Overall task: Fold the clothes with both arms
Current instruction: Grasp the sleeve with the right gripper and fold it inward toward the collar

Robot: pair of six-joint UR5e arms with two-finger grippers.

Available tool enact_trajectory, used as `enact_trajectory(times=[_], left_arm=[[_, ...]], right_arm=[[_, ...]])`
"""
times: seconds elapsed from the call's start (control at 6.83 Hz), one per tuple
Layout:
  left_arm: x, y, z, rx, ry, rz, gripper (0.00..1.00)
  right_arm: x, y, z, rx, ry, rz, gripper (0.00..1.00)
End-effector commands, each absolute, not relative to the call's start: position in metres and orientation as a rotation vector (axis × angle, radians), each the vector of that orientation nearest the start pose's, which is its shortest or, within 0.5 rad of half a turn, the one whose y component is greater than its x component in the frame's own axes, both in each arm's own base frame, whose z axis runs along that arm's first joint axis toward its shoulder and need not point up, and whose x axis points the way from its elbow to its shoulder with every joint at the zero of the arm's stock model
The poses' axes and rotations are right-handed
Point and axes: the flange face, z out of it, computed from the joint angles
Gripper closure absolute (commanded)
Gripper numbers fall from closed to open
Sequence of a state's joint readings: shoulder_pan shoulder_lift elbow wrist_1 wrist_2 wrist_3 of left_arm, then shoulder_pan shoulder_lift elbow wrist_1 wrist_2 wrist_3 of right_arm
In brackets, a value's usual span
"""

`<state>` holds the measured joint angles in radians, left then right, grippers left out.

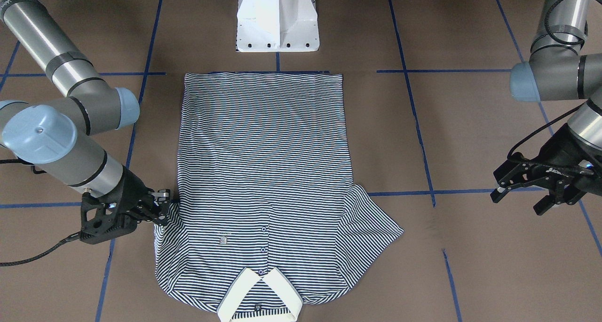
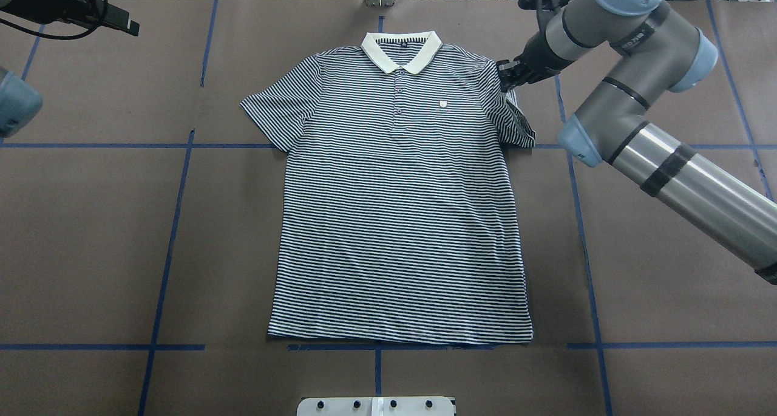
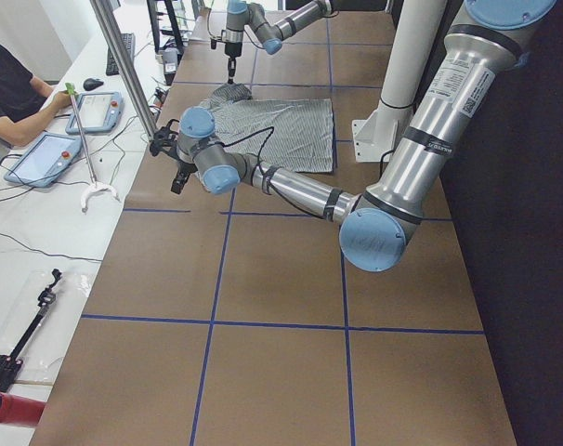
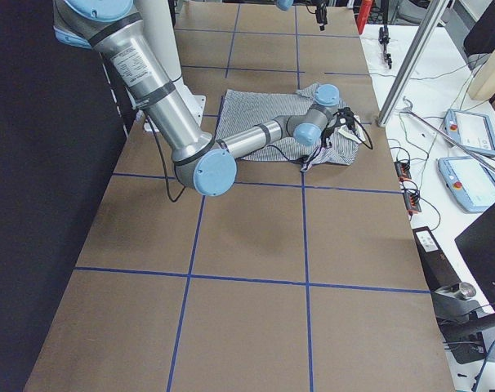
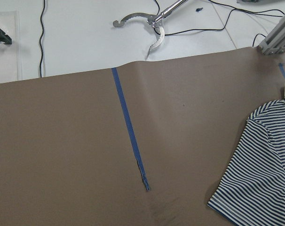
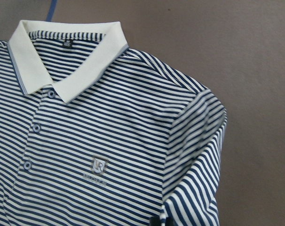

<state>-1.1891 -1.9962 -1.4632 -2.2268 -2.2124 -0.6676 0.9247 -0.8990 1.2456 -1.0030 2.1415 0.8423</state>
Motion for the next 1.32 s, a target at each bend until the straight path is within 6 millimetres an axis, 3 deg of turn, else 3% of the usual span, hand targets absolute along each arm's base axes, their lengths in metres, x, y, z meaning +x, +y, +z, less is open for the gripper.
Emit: enact_trajectory(times=[0.0, 0.15, 0.29, 0.44, 0.88, 1.17], left_arm=[[0.181, -0.648, 0.392, 0.512, 0.974, 0.056, 0.0], [0.181, -0.648, 0.391, 0.514, 0.976, 0.054, 0.0], [0.182, -0.649, 0.387, 0.515, 0.979, 0.053, 0.0], [0.184, -0.65, 0.385, 0.506, 0.987, 0.035, 0.0], [0.189, -0.652, 0.379, 0.496, 0.994, 0.015, 0.0], [0.251, -0.653, 0.343, 0.407, 1.045, -0.162, 0.0]], right_arm=[[-0.46, -0.698, 0.288, 0.315, -0.914, -0.055, 1.0], [-0.487, -0.706, 0.286, 0.33, -0.859, -0.041, 1.0], [-0.49, -0.706, 0.29, 0.327, -0.849, -0.039, 1.0], [-0.497, -0.701, 0.29, 0.333, -0.851, -0.047, 0.01], [-0.498, -0.699, 0.283, 0.343, -0.874, -0.047, 0.0], [-0.485, -0.679, 0.252, 0.229, -0.923, 0.006, 0.0]])
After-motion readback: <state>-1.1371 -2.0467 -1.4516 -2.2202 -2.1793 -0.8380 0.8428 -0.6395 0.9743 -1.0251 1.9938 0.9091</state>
